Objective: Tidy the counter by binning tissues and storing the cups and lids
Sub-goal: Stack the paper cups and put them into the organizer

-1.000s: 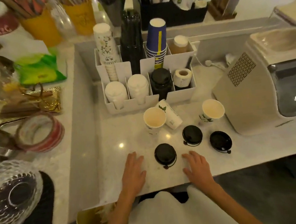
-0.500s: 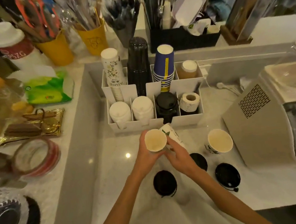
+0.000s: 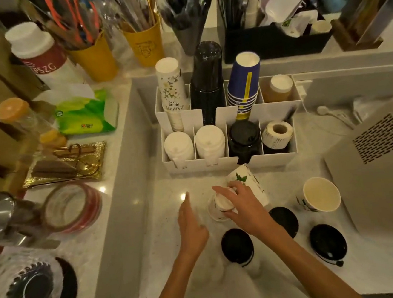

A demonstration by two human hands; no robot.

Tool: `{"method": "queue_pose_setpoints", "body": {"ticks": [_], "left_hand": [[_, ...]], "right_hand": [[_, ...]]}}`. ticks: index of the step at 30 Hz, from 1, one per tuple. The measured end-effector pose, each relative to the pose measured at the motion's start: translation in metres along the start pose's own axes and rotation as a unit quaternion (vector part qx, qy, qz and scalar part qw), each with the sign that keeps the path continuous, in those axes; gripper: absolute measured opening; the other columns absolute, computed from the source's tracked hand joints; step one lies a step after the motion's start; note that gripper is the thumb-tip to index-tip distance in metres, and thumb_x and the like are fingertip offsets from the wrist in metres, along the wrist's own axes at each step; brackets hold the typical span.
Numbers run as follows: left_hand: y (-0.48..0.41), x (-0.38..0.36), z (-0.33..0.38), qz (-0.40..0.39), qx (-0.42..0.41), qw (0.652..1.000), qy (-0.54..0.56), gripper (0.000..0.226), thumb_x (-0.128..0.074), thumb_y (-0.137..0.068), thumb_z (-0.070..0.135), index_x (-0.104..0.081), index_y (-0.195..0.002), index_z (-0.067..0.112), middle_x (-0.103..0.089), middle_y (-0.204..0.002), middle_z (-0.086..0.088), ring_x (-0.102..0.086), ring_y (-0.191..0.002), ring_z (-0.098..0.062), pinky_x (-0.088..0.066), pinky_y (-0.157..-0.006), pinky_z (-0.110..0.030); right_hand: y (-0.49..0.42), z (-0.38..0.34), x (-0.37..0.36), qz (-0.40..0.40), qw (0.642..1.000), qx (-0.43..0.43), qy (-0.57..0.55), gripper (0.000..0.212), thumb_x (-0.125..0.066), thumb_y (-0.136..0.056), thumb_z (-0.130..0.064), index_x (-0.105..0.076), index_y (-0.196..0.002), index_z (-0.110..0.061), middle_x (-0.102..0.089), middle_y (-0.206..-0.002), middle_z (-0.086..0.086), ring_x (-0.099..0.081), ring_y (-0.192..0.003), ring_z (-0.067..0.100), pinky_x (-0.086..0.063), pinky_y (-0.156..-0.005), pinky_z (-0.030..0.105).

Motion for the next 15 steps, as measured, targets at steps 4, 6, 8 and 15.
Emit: {"method": "queue_pose_setpoints", "body": {"ticks": [4,6,8,15], "left_hand": [[-0.011,-0.026,0.014,-0.093,-0.11,0.989,-0.018,0.092,-0.08,-0.08,0.031,-0.022,-0.151,0.028,-0.036,-0.155,0.001,-0.035,-0.142,-0.017,-0.032,-0.118,-0.044],[-0.019,-0.03,0.013,-0.086,-0.086,0.991,0.06,0.074,-0.08,-0.081,0.034,-0.036,-0.139,0.043,-0.051,-0.141,0.009,-0.05,-0.129,-0.007,-0.046,-0.109,-0.043],[-0.027,-0.032,0.009,-0.071,-0.085,0.991,0.071,0.067,-0.081,-0.08,0.038,-0.035,-0.124,0.061,-0.052,-0.131,0.023,-0.053,-0.12,0.002,-0.05,-0.101,-0.027],[-0.031,-0.031,0.011,-0.077,-0.147,0.986,0.022,0.08,-0.084,-0.071,0.041,-0.027,-0.116,0.073,-0.035,-0.118,0.058,-0.036,-0.113,0.032,-0.031,-0.083,0.012]], "right_hand": [[-0.009,-0.012,-0.011,-0.008,0.999,0.015,0.042,0.068,-0.065,-0.088,-0.026,-0.03,-0.145,-0.041,-0.033,-0.144,0.008,-0.032,-0.129,0.026,-0.037,-0.106,0.037],[-0.012,-0.011,-0.012,-0.036,0.998,0.021,0.039,0.07,-0.062,-0.089,-0.024,-0.026,-0.146,-0.043,-0.031,-0.146,0.007,-0.031,-0.13,0.027,-0.037,-0.107,0.039],[-0.013,-0.006,-0.004,-0.056,0.998,0.022,0.012,0.07,-0.061,-0.09,-0.025,-0.023,-0.147,-0.043,-0.033,-0.146,0.004,-0.032,-0.131,0.025,-0.036,-0.109,0.041],[0.013,0.082,0.013,0.024,0.976,-0.212,0.052,0.087,-0.067,-0.079,-0.052,-0.019,-0.148,-0.029,-0.026,-0.153,0.01,-0.026,-0.137,0.034,-0.031,-0.112,0.048]]}}
Point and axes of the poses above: each hand's wrist, its own y-axis away from the middle knuckle, its own x-axis out of the back of the hand, z = x × y, the point moved 6 cm from there along -y, towards the middle knuckle
